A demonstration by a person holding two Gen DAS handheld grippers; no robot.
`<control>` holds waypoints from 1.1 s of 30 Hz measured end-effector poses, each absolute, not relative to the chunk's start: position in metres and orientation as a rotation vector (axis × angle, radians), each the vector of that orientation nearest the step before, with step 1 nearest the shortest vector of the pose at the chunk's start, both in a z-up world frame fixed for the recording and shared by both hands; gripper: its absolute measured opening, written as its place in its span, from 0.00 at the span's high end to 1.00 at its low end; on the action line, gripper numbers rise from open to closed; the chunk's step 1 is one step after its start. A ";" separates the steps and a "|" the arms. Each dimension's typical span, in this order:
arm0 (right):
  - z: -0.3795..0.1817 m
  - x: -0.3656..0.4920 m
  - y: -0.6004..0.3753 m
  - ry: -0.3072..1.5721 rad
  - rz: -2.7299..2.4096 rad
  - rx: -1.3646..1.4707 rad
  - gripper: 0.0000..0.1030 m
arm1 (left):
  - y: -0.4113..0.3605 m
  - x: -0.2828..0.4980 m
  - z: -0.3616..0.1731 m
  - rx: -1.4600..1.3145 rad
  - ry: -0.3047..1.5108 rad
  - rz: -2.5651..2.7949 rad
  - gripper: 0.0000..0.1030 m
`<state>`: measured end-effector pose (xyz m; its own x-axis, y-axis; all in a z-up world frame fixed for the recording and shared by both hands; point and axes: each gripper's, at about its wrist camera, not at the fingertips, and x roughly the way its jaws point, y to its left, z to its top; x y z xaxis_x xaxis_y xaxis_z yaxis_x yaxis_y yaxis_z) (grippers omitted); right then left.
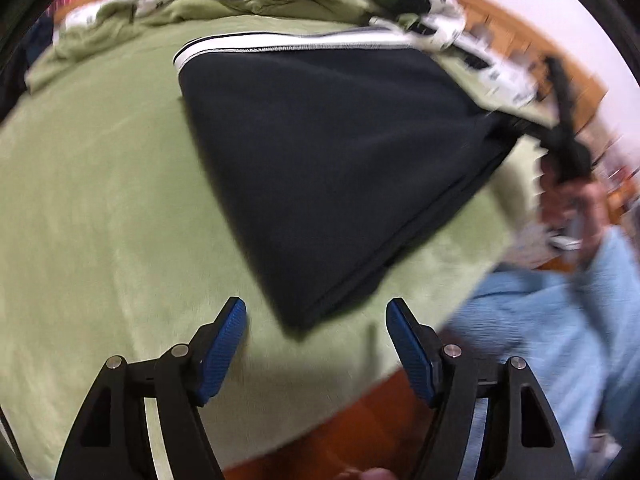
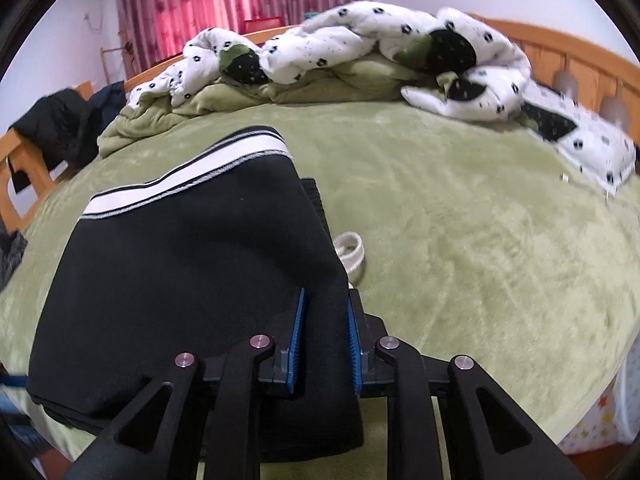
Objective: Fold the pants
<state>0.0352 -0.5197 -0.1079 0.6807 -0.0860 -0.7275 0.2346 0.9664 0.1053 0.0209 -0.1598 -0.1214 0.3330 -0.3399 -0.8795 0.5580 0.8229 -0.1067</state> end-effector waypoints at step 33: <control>-0.121 0.143 -0.533 0.941 -0.026 0.114 0.41 | -0.134 0.151 -0.130 -0.207 1.155 -0.487 0.33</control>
